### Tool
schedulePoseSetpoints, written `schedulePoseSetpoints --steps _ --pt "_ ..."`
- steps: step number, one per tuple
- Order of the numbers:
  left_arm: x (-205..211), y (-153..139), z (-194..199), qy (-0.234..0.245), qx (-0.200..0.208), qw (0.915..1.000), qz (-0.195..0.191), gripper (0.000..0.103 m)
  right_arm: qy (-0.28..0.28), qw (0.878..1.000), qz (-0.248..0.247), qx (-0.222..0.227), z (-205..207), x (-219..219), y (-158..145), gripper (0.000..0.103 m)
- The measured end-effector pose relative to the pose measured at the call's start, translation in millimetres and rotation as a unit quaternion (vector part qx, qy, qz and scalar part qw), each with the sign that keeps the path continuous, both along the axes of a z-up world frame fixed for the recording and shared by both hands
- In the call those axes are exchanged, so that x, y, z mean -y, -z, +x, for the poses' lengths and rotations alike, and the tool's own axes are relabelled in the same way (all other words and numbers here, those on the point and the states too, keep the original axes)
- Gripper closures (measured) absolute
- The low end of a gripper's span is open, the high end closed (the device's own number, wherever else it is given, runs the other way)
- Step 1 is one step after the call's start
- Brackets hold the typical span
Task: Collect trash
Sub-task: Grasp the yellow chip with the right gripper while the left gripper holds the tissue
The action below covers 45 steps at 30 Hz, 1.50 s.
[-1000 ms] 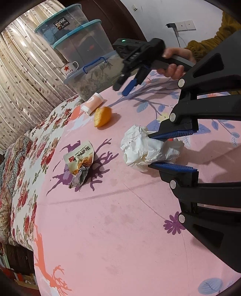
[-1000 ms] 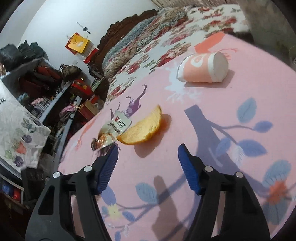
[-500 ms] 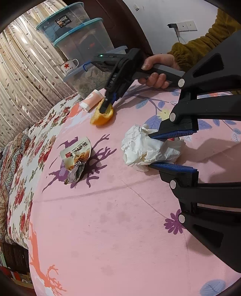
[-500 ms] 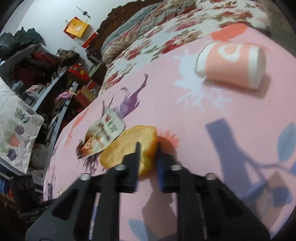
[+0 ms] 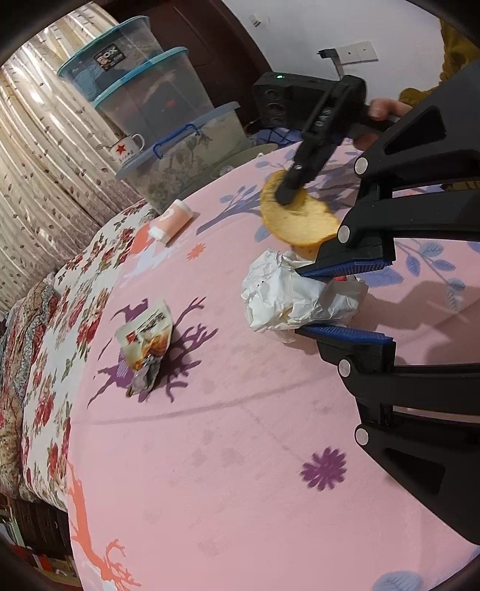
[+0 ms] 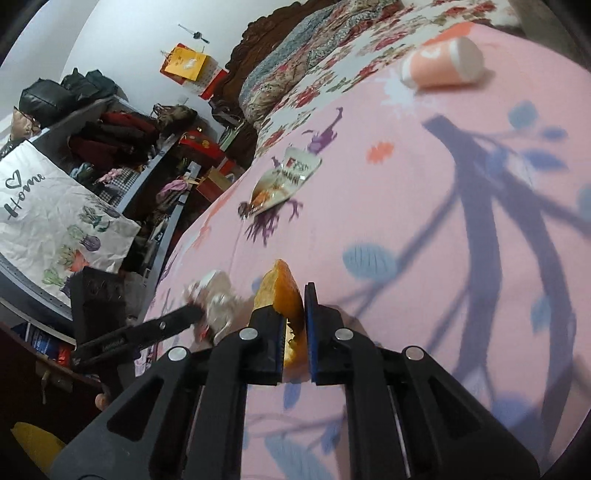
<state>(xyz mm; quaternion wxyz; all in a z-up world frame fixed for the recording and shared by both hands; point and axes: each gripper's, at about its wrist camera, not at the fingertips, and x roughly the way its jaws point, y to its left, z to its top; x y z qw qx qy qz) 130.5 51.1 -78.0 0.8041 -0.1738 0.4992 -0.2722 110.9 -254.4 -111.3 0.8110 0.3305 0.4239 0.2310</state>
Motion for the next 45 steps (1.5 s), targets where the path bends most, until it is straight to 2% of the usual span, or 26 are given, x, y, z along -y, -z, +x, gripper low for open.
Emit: schedulePoseSetpoints --steps 7,18,23,25,34,45 --pt "12.1 4.5 -15.1 0.014 -0.005 0.9999 0.009 0.08 0.015 0.999 0.027 -0.011 -26.5 11.3 9.2 0.091" --pt "14.0 12.1 -24.8 0.017 -0.011 0.9997 0.014 0.079 0.029 0.998 0.05 -0.035 -29.6 16.6 23.7 0.091" --pt "11.7 13.4 -26.2 0.015 -0.017 0.9997 0.009 0.077 0.023 0.998 0.044 -0.036 -26.1 12.5 22.8 0.091" --pt "11.3 13.3 -26.2 0.016 -0.017 0.9997 0.009 0.075 0.02 0.999 0.037 -0.033 -27.2 9.5 20.2 0.088" --pt "14.8 16.1 -24.8 0.018 -0.024 0.9995 0.01 0.062 0.012 0.999 0.012 -0.036 -26.6 -2.0 19.3 0.087" --pt "14.0 18.1 -22.9 0.016 -0.031 0.9994 0.004 0.059 0.011 0.999 -0.004 -0.031 -25.7 -4.5 22.3 0.087"
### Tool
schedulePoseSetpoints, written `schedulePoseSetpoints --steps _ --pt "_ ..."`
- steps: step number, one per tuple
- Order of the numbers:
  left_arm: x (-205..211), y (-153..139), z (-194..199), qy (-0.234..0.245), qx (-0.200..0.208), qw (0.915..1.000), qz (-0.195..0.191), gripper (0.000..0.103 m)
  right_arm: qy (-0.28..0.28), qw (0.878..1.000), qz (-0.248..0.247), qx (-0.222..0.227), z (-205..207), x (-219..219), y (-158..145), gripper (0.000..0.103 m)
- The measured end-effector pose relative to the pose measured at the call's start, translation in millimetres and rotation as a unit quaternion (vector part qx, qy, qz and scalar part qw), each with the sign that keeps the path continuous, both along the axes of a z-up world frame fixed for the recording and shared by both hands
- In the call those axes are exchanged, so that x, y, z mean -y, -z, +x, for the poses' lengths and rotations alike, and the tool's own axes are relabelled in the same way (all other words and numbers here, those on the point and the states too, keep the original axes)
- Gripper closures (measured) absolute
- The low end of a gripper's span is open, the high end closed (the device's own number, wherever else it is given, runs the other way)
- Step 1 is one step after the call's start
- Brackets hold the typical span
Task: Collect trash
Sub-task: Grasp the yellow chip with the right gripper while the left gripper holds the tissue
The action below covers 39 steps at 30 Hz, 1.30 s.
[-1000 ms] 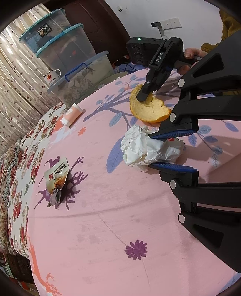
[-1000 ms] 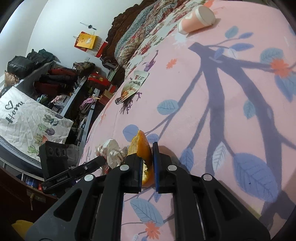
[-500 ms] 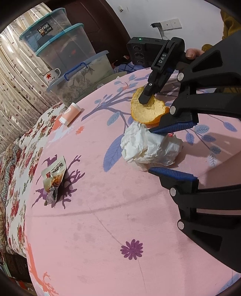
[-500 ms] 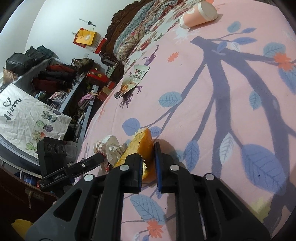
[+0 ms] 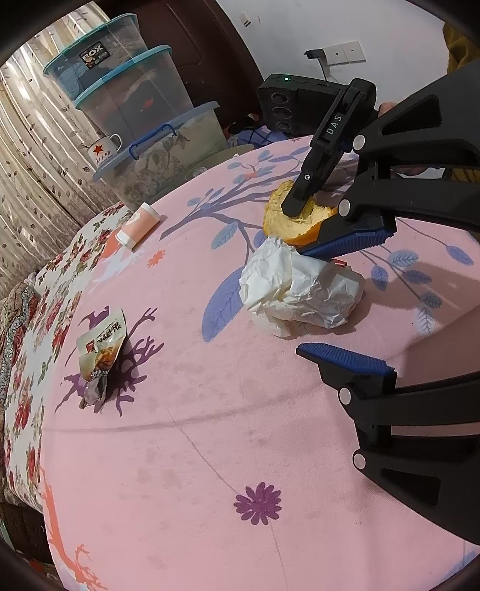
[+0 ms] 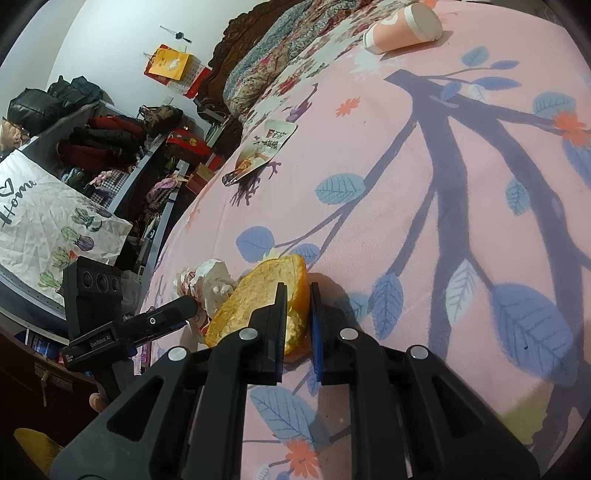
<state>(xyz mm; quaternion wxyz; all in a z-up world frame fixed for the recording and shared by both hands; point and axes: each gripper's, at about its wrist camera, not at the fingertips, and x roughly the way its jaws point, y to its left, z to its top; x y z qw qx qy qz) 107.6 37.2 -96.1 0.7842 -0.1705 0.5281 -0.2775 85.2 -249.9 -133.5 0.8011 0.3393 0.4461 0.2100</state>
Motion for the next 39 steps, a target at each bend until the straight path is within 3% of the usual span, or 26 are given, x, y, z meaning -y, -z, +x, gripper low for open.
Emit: schedulePoseSetpoints --steps 10,13,17,18,33,37,39 --pt "1.5 -1.8 -1.3 0.003 0.002 1.0 -0.004 0.052 0.002 1.0 -0.018 0.011 -1.4 -6.3 -4.4 0.085" --pt "0.5 -2.2 -1.8 0.002 0.003 1.0 -0.004 0.051 0.007 0.999 -0.026 0.022 -2.3 -7.9 -8.6 0.074" --pt "0.8 -3.2 -3.0 0.001 0.007 1.0 -0.004 0.051 0.009 0.998 -0.049 0.044 -5.9 -12.9 -18.6 0.044" --pt "0.7 -3.6 -2.9 0.002 0.007 1.0 -0.004 0.051 0.011 0.997 -0.058 0.048 -6.8 -13.1 -19.7 0.042" --pt "0.0 -2.7 -3.0 0.003 0.006 1.0 -0.005 0.053 0.009 0.996 -0.067 0.051 -7.4 -15.2 -21.7 0.042" --pt "-0.4 -1.5 -2.7 0.007 0.004 0.9999 -0.012 0.07 0.003 0.996 -0.068 0.052 -7.7 -17.7 -21.3 0.042" --pt "0.4 -2.8 -3.9 0.01 0.009 0.9999 -0.011 0.072 -0.002 0.996 -0.069 0.051 -7.9 -20.7 -21.3 0.045"
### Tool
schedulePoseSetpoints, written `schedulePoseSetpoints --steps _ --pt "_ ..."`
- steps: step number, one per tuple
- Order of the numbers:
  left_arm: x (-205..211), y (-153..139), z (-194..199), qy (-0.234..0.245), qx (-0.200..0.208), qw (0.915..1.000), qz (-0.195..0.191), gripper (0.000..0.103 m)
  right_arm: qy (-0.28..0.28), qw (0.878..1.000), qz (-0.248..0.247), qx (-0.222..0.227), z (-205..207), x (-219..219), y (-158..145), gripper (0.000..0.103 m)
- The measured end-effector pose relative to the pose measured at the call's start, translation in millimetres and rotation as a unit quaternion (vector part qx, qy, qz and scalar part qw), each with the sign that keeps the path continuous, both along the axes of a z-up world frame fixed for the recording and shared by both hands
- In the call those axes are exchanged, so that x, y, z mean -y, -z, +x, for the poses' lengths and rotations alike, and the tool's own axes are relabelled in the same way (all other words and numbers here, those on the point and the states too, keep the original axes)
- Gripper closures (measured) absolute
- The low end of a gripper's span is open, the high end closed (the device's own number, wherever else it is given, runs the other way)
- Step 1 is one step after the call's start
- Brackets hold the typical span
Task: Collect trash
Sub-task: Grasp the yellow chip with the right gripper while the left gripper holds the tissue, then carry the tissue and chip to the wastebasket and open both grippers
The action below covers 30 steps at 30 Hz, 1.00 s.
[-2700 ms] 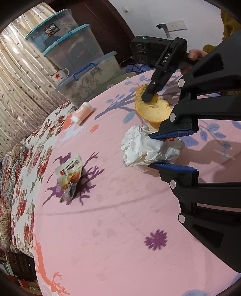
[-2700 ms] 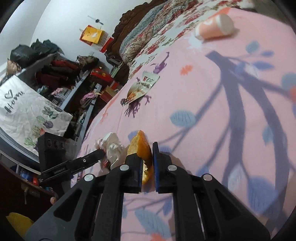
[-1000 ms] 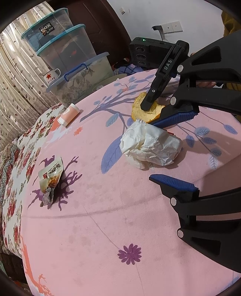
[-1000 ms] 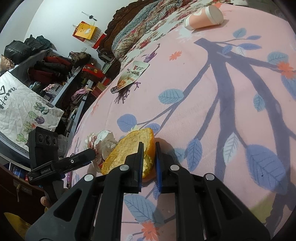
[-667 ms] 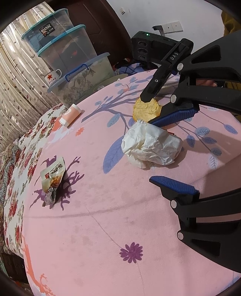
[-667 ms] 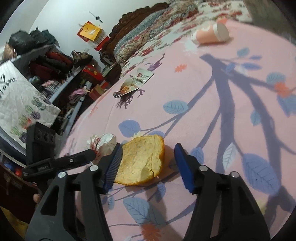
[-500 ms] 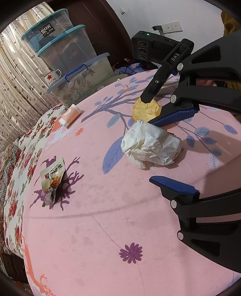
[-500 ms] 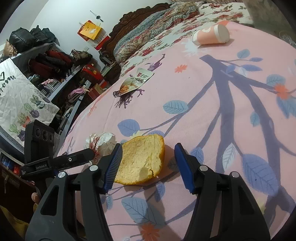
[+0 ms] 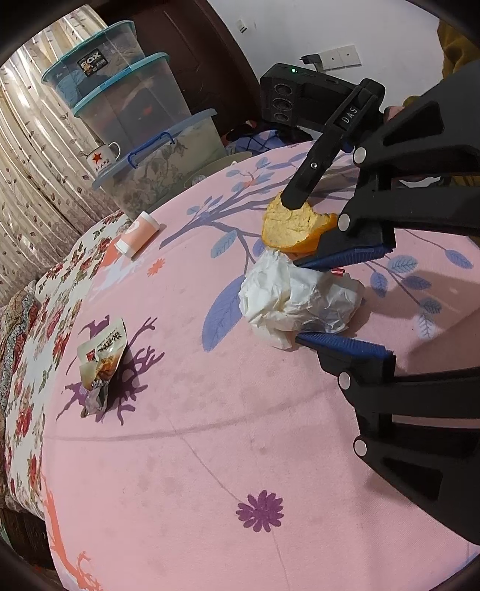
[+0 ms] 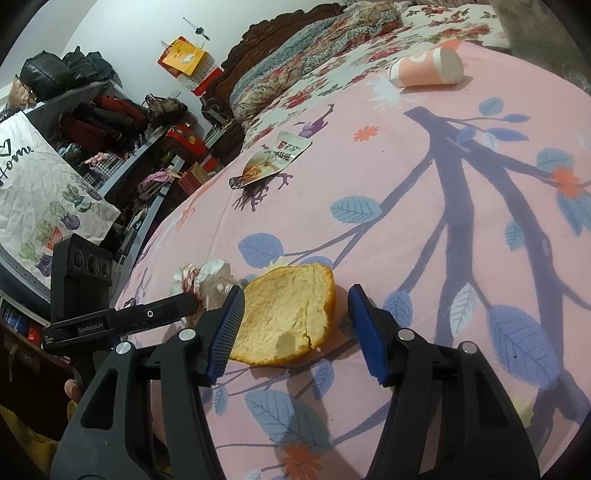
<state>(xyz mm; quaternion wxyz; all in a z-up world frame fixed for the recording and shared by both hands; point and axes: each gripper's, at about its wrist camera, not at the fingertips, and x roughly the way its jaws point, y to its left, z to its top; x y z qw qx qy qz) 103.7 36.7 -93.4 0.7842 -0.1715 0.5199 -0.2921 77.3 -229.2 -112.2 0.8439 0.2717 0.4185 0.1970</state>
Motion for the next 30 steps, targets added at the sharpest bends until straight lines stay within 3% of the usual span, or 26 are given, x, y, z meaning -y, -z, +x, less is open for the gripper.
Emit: schedulePoseSetpoints --steps 3,8,13,25,26,27,28,30 --pt "0.7 -1.8 -0.5 0.001 0.006 1.0 0.002 0.075 -0.01 1.0 -0.001 -0.006 1.3 -3.8 2.1 0.059" --pt "2.5 -3.6 -0.8 0.006 0.008 0.9999 -0.001 0.075 -0.019 1.0 0.011 -0.013 2.8 -7.6 6.4 0.067" --pt "5.4 0.5 -0.1 0.01 0.001 0.9999 0.001 0.075 -0.016 0.999 0.038 -0.022 5.7 -3.2 11.6 0.067" --pt "7.2 -0.3 0.5 0.013 0.004 0.9999 0.005 0.076 -0.031 0.999 0.036 -0.02 10.6 -11.3 9.1 0.065" --pt "7.2 -0.8 0.2 0.013 0.006 0.9999 0.006 0.076 -0.033 0.999 0.032 -0.021 10.9 -12.6 9.6 0.069" --pt "7.4 -1.0 0.0 0.013 0.007 0.9999 0.008 0.076 -0.033 0.999 0.028 -0.02 10.8 -13.7 9.3 0.082" --pt "7.1 -2.2 0.0 0.011 0.009 0.9998 0.011 0.076 -0.03 0.999 0.018 -0.015 10.5 -12.7 8.2 0.089" --pt "5.8 -6.3 0.8 0.009 0.011 0.9999 0.008 0.077 -0.018 0.999 0.025 -0.01 8.7 -5.5 6.4 0.092"
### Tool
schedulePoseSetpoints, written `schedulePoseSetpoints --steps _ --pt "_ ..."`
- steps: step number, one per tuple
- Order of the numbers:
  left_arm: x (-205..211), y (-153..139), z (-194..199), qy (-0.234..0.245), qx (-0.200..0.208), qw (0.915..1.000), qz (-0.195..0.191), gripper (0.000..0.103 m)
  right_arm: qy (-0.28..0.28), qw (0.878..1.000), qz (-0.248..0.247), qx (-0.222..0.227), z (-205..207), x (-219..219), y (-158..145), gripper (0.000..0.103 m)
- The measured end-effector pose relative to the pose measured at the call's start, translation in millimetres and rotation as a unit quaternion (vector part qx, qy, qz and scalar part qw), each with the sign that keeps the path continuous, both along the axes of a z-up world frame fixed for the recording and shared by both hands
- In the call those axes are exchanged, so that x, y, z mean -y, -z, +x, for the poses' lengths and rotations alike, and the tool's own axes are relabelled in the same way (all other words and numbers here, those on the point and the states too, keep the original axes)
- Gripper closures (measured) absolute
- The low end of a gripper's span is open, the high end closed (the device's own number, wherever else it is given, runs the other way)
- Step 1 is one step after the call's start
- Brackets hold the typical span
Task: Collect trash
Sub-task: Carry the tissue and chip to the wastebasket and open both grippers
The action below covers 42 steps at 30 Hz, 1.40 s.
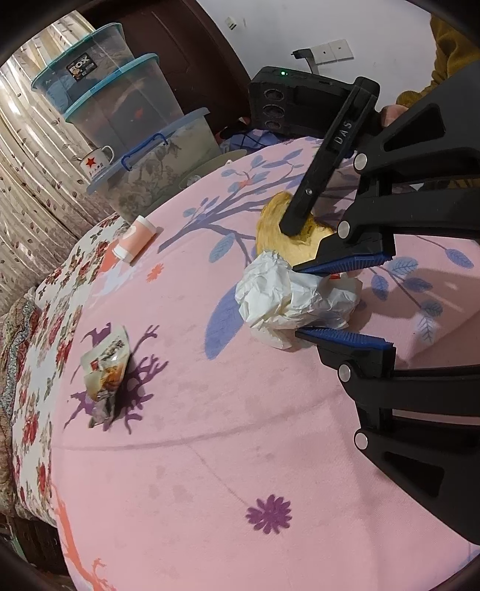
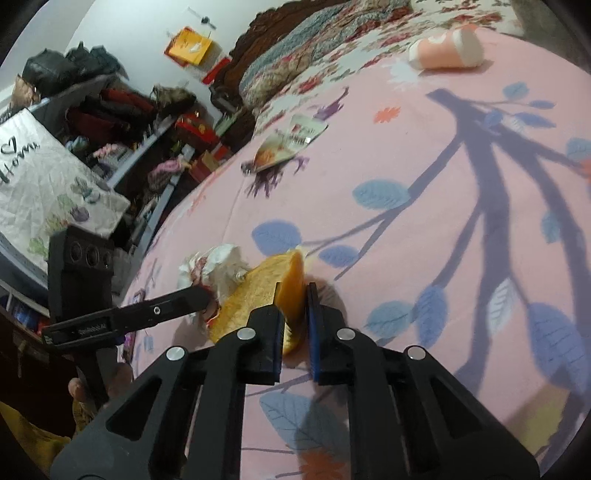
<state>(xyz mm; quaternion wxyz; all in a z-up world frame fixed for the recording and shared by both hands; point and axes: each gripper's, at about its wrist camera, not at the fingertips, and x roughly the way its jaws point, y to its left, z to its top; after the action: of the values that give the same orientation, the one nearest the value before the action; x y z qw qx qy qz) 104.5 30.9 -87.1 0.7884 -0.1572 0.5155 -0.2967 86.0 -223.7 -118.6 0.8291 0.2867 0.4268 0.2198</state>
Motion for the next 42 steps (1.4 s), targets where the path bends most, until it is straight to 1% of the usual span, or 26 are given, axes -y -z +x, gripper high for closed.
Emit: schedulePoseSetpoints --steps 2,6,9,10,11,13,14,16,17,18,20,22,23,25,26,27,28,29,30,31,32,34,35,36,38,42 --pt "1.2 -8.6 2.5 0.004 0.003 0.9999 -0.012 0.077 0.024 1.0 0.003 0.008 -0.2 15.9 -2.7 0.092" --pt "20.8 -27.2 11.5 0.026 0.015 0.9995 -0.01 0.077 0.073 0.997 0.025 0.012 -1.1 60.7 -5.3 0.092" --pt "59.4 -40.3 23.4 0.064 0.024 0.9976 0.005 0.077 0.114 0.993 0.036 0.021 -5.0 99.7 -9.7 0.092" --pt "73.7 -43.9 27.5 0.077 0.027 0.9966 0.011 0.077 0.139 0.989 0.035 0.029 -9.2 123.4 -13.5 0.092" --pt "99.8 -50.2 34.7 0.101 0.03 0.9943 0.017 0.077 0.154 0.987 0.033 0.035 -12.6 138.4 -16.1 0.092" --pt "143.6 -60.3 47.5 0.136 0.037 0.9898 0.023 0.077 0.205 0.977 0.025 0.049 -21.8 187.3 -23.9 0.092" --pt "161.8 -64.1 52.4 0.15 0.04 0.9877 0.024 0.077 0.223 0.973 0.023 0.054 -24.7 204.5 -26.9 0.092" --pt "223.3 -76.7 66.9 0.192 0.055 0.9794 0.027 0.077 0.279 0.958 0.015 0.065 -32.3 259.7 -33.3 0.092" --pt "254.4 -80.9 73.1 0.211 0.063 0.975 0.029 0.077 0.296 0.953 0.008 0.067 -33.8 278.8 -34.8 0.092" --pt "278.8 -82.9 78.4 0.225 0.066 0.9716 0.028 0.077 0.323 0.944 -0.008 0.068 -34.1 307.0 -36.2 0.092" --pt "333.4 -82.9 91.3 0.255 0.061 0.9649 0.021 0.077 0.353 0.933 -0.025 0.058 -29.5 347.5 -33.5 0.092" --pt "395.5 -76.1 108.0 0.274 0.05 0.9604 0.013 0.077 0.376 0.925 -0.032 0.042 -21.7 384.3 -27.6 0.092" --pt "413.7 -72.5 114.0 0.276 0.046 0.96 0.012 0.076 0.381 0.923 -0.036 0.038 -19.4 394.6 -25.4 0.092" --pt "459.8 -55.9 129.9 0.276 0.022 0.9609 0.006 0.075 0.391 0.919 -0.047 0.027 -11.7 415.5 -19.9 0.092" --pt "476.9 -46.9 136.5 0.271 0.014 0.9626 0.006 0.072 0.392 0.919 -0.048 0.021 -6.7 423.4 -16.5 0.092" --pt "489.1 -39.4 141.8 0.262 0.011 0.9649 0.008 0.069 0.39 0.919 -0.048 0.017 -2.2 427.2 -14.2 0.089" --pt "499.3 -31.6 147.8 0.255 0.008 0.9669 0.014 0.053 0.387 0.921 -0.05 0.011 4.2 433.3 -9.5 0.088" --pt "510.4 -21.5 153.9 0.245 0.004 0.9692 0.026 0.033 0.386 0.921 -0.053 0.008 9.6 433.7 -7.8 0.088" --pt "517.7 -11.6 159.2 0.233 0.002 0.9714 0.043 0.031 0.382 0.923 -0.055 0.004 15.7 435.7 -3.8 0.088" --pt "521.3 -4.5 163.3 0.23 -0.001 0.9716 0.057 0.032 0.373 0.926 -0.052 0.002 21.1 436.7 -0.6 0.087" --pt "521.2 -1.7 166.5 0.23 -0.008 0.9713 0.061 0.033 0.366 0.929 -0.049 -0.001 23.7 436.9 3.1 0.083" --pt "512.1 -4.3 166.5 0.228 -0.013 0.9724 0.046 0.033 0.363 0.93 -0.055 -0.002 27.4 432.2 4.5 0.052" --pt "504.6 -9.3 165.7 0.227 -0.007 0.9729 0.041 0.033 0.368 0.928 -0.062 0.007 28.5 429.4 3.8 0.024" --pt "494.9 -16.3 164.2 0.226 0.004 0.9732 0.041 0.033 0.379 0.922 -0.077 0.02 28.0 426.2 0.8 0.021" --pt "471.9 -30.2 160.4 0.224 0.021 0.9736 0.038 0.032 0.38 0.92 -0.092 0.025 31.9 423.4 -3.9 0.022" --pt "413.1 -55.3 145.1 0.215 0.048 0.975 0.027 0.032 0.412 0.904 -0.099 0.06 18.2 415.0 -26.3 0.022"
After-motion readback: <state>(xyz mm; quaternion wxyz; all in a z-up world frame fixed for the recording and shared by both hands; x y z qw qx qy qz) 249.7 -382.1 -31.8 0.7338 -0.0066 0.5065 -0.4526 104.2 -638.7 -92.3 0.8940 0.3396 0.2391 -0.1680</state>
